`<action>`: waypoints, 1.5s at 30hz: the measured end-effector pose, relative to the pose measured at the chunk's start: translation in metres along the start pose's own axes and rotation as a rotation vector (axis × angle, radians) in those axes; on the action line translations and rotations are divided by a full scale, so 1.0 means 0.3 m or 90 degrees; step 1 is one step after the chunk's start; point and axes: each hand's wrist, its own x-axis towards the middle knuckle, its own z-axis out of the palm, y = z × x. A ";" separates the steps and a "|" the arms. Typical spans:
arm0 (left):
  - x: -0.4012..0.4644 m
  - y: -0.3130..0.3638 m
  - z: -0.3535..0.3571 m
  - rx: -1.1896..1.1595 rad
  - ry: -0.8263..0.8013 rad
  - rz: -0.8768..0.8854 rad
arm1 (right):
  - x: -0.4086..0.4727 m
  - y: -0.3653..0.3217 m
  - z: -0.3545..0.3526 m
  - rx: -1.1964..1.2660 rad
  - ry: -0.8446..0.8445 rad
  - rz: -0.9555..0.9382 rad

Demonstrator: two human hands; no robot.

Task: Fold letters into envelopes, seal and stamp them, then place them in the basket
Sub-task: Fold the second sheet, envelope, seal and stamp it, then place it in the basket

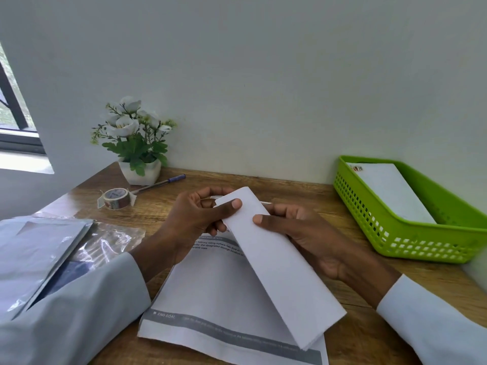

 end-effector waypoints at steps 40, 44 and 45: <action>-0.024 0.004 0.018 -0.069 -0.037 -0.079 | 0.004 0.015 0.039 0.125 0.181 -0.055; -0.015 0.008 -0.001 -0.048 -0.016 -0.063 | 0.003 0.004 -0.011 0.074 0.150 -0.026; -0.014 0.008 -0.004 -0.044 -0.015 -0.061 | 0.003 0.002 -0.020 0.079 0.148 -0.025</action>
